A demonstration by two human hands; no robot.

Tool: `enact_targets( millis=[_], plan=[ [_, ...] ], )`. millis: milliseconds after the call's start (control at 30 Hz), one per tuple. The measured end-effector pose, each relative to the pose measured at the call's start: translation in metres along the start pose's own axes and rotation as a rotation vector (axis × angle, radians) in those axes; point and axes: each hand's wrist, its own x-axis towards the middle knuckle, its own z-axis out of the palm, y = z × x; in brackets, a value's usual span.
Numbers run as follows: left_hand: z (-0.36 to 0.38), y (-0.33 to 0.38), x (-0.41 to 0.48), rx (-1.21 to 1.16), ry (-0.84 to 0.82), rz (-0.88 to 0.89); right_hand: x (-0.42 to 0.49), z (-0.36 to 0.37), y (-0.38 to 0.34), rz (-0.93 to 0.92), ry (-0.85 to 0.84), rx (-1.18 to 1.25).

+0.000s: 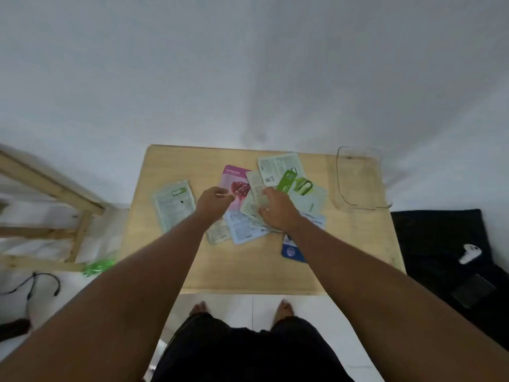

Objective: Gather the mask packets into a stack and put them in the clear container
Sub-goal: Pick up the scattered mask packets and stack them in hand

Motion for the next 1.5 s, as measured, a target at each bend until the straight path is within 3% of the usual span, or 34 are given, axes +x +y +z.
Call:
enact_targets(
  millis=[100,267,500,667,867,1033,1200,1333,1500],
  plan=[
    [0.002,-0.013,0.007,-0.248,-0.035,-0.160,0.010,0.013,-0.006,0.068,0.049,-0.049],
    [0.008,-0.024,0.016,-0.515,-0.128,-0.279,0.026,0.024,-0.014,0.165,0.097,-0.246],
    [0.009,-0.025,0.020,-0.616,-0.161,-0.310,0.029,0.025,-0.012,0.161,0.136,-0.283],
    [0.003,-0.024,0.015,-0.664,-0.173,-0.279,0.018,0.020,-0.012,0.101,0.339,-0.074],
    [0.002,0.005,0.003,-0.565,-0.190,-0.193,0.004,0.001,-0.034,0.127,0.694,0.517],
    [0.003,0.014,-0.008,-0.623,-0.244,-0.097,0.000,0.004,-0.040,0.324,0.552,0.876],
    [0.008,0.006,-0.015,-0.651,-0.117,-0.049,-0.016,0.007,-0.033,0.403,0.410,0.980],
    [0.010,-0.003,-0.014,-0.621,-0.102,0.017,-0.022,0.002,-0.016,0.378,0.241,0.849],
    [0.012,-0.003,-0.010,-0.506,-0.126,0.034,-0.013,-0.018,0.028,0.265,0.308,0.437]
  ],
)
